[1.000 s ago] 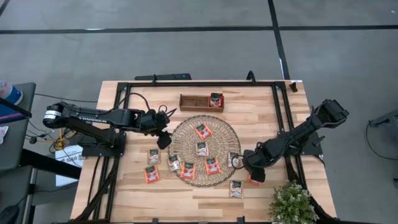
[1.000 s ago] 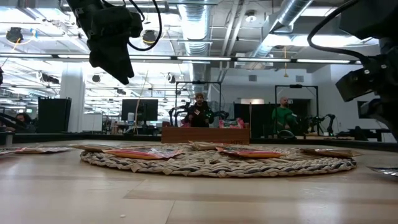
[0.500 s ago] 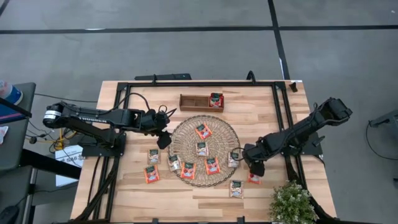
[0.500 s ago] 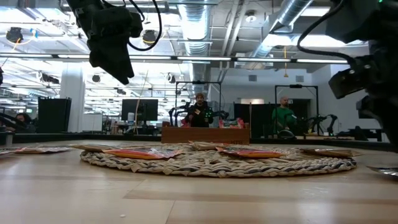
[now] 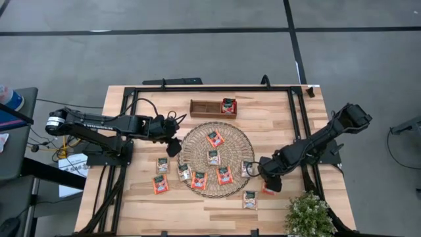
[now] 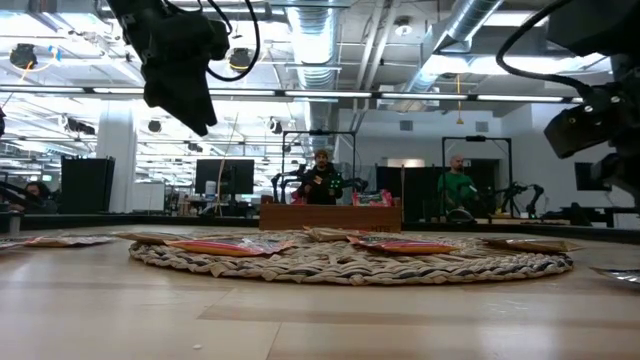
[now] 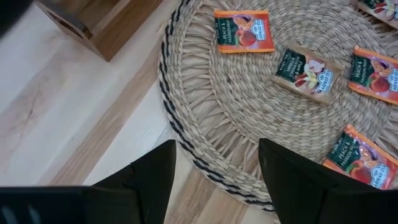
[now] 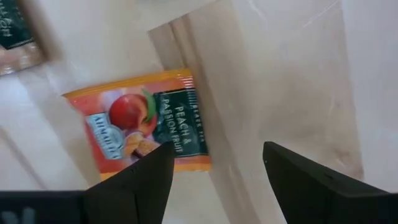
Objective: Pick & Place Tea
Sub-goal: Put the orange tea bag into the middle section of the wooden organizer
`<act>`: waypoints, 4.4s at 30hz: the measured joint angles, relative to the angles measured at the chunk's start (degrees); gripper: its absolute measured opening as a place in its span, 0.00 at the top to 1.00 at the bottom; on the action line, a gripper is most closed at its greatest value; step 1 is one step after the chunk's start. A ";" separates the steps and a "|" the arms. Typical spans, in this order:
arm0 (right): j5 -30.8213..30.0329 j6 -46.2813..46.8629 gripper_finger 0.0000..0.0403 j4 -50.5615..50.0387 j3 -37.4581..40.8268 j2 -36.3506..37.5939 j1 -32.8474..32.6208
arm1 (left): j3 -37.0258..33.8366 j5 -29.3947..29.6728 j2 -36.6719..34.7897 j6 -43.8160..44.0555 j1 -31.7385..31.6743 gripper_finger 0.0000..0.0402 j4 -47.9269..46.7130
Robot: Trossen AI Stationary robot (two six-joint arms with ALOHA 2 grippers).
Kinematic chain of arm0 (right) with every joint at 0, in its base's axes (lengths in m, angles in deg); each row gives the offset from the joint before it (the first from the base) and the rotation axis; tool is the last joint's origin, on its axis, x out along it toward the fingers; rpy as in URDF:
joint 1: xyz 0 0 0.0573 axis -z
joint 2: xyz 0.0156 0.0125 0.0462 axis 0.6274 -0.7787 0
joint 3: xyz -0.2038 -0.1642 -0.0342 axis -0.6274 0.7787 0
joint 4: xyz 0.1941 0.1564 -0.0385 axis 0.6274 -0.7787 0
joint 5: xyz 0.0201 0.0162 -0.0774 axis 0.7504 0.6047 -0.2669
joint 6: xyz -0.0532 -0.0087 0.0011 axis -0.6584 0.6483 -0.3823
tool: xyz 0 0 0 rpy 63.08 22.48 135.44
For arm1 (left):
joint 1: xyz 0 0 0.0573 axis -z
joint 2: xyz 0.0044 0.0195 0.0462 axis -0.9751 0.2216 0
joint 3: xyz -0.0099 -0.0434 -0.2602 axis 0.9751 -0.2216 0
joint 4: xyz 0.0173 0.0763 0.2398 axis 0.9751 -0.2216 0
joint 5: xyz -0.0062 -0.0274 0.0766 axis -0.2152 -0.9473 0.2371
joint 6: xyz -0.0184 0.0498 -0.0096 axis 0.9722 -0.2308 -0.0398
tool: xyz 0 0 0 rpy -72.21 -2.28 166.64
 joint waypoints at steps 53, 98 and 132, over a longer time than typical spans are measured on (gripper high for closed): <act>-17.67 4.58 0.48 -7.36 0.28 1.27 -0.98 | 0.00 2.11 0.00 -2.64 0.00 0.45 0.45; -12.28 2.92 0.67 1.96 3.56 -2.88 0.52 | 0.00 2.12 0.00 -2.60 0.00 0.45 1.30; -0.32 -8.06 0.62 1.94 3.61 -2.73 11.78 | 0.00 2.10 0.00 -4.11 0.00 0.45 4.70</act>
